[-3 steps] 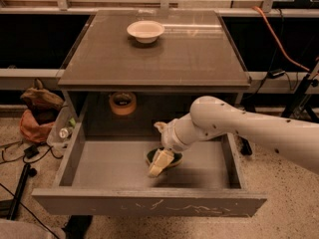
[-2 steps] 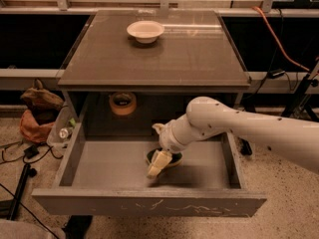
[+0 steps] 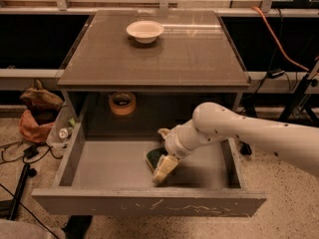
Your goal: Pick sponge from top drawer and place on counter
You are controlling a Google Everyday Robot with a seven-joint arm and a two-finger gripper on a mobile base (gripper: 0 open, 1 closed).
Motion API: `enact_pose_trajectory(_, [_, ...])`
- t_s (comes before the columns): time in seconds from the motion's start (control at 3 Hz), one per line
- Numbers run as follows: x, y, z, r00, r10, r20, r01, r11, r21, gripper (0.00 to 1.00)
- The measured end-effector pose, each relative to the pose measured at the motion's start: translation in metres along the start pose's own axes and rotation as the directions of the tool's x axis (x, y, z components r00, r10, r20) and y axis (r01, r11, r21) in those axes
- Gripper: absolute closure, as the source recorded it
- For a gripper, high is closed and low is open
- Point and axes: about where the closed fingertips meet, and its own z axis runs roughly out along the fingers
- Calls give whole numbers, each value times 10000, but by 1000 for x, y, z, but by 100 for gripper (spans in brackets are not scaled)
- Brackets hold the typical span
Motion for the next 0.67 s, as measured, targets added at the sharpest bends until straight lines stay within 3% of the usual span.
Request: enact_pose_trajectory(0.67, [14, 6, 5, 9997, 97, -243, -102, 9997, -233, 0])
